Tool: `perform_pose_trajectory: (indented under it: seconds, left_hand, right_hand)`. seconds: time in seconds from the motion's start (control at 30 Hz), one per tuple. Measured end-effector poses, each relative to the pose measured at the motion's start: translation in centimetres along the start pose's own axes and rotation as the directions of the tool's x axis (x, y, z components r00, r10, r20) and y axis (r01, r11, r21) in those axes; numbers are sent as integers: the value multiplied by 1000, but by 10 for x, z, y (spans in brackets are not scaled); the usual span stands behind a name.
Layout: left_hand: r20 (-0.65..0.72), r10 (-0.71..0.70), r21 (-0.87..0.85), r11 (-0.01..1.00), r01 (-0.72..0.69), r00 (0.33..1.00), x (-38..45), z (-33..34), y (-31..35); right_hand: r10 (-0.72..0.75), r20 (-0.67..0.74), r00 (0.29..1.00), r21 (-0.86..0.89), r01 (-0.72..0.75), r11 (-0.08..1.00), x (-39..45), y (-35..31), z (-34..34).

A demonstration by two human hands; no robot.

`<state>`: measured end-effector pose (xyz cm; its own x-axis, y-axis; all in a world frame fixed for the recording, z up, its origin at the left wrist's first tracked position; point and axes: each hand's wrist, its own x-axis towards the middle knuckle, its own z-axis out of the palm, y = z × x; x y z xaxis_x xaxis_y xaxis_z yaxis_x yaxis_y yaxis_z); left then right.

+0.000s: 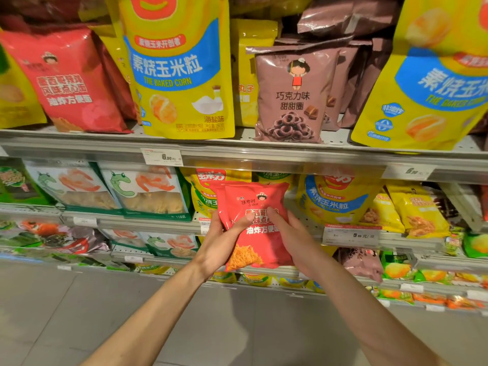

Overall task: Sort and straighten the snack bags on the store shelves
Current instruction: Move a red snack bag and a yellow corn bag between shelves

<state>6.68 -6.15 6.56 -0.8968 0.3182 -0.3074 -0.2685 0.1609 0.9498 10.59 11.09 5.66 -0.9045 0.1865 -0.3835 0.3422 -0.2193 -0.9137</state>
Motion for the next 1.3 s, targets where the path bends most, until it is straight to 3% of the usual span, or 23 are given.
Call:
perform_pose_trajectory:
  seconds: [0.4, 0.6, 0.83, 1.03, 1.3]
  left_hand:
    - [-50, 151, -71, 985, -154, 987, -77, -91, 55]
    - [-38, 261, -30, 965, -262, 965, -135, -178, 89]
    - [-89, 362, 29, 932, -360, 928, -176, -286, 127]
    - [-90, 400, -9, 915, -403, 912, -175, -358, 149]
    - [-131, 404, -44, 910, -412, 905, -123, -428, 177]
  right_hand:
    - [-187, 104, 977, -128, 200, 971, -80, -59, 101]
    - [-314, 7, 949, -162, 311, 936, -106, -71, 194]
    - [-428, 74, 901, -159, 435, 886, -140, -102, 310]
    - [-466, 151, 872, -139, 486, 863, -138, -134, 380]
    - [-434, 214, 875, -171, 471, 865, -74, -163, 449]
